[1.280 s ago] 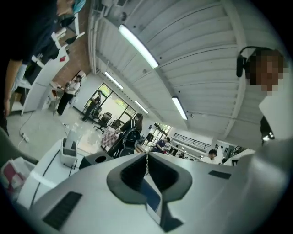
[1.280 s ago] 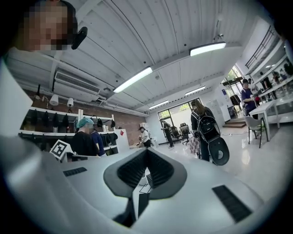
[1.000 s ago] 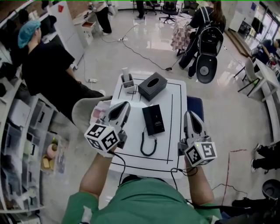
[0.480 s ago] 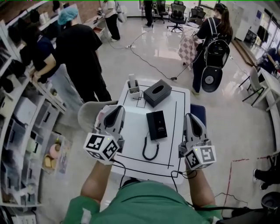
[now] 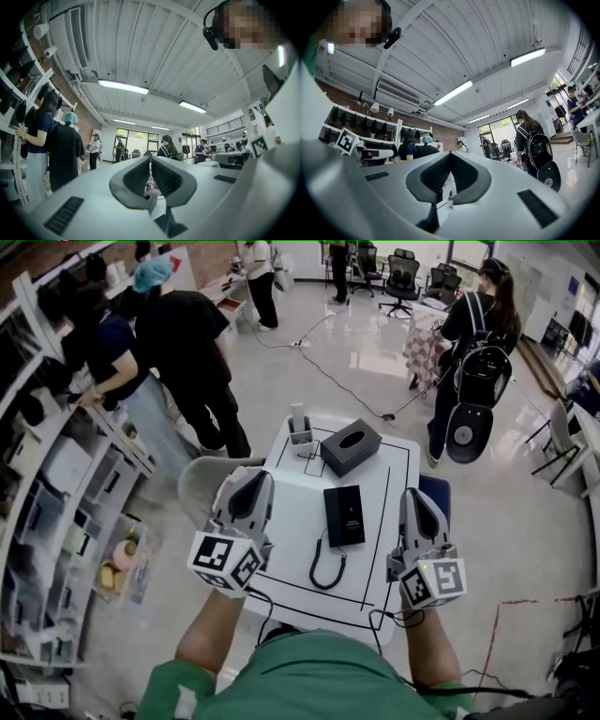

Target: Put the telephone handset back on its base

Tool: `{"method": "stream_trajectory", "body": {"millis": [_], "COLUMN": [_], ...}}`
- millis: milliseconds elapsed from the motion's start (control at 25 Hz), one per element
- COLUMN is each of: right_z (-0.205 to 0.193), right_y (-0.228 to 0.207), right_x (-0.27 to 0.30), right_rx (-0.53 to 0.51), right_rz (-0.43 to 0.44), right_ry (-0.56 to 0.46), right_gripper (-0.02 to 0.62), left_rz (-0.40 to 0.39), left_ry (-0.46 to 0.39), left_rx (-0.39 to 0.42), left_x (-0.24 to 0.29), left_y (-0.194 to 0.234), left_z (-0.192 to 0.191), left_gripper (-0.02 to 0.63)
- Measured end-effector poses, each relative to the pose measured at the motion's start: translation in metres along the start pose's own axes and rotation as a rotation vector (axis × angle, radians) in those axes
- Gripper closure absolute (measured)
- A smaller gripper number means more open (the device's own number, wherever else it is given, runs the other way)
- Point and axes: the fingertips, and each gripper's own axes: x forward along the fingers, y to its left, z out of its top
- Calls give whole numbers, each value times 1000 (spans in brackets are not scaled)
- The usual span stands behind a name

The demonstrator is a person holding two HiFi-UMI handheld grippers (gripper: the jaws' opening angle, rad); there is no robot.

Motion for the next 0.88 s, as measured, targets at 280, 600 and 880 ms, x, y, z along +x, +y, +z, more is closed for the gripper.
{"method": "stream_trajectory", "body": {"millis": [280, 600, 880], "right_z": [-5, -4, -8], "right_y": [-3, -6, -6], "right_x": [10, 13, 18], "right_rx": [15, 22, 20], "right_rz": [17, 22, 17], "right_ry": [0, -4, 1], "right_gripper": [572, 572, 572], "left_rz": [28, 40, 37], "left_ry": [0, 15, 28], "left_rx": [16, 16, 11], "left_x": [0, 2, 6], "left_y": [3, 5, 10], "left_z": [0, -5, -12], "left_gripper": [577, 577, 577]}}
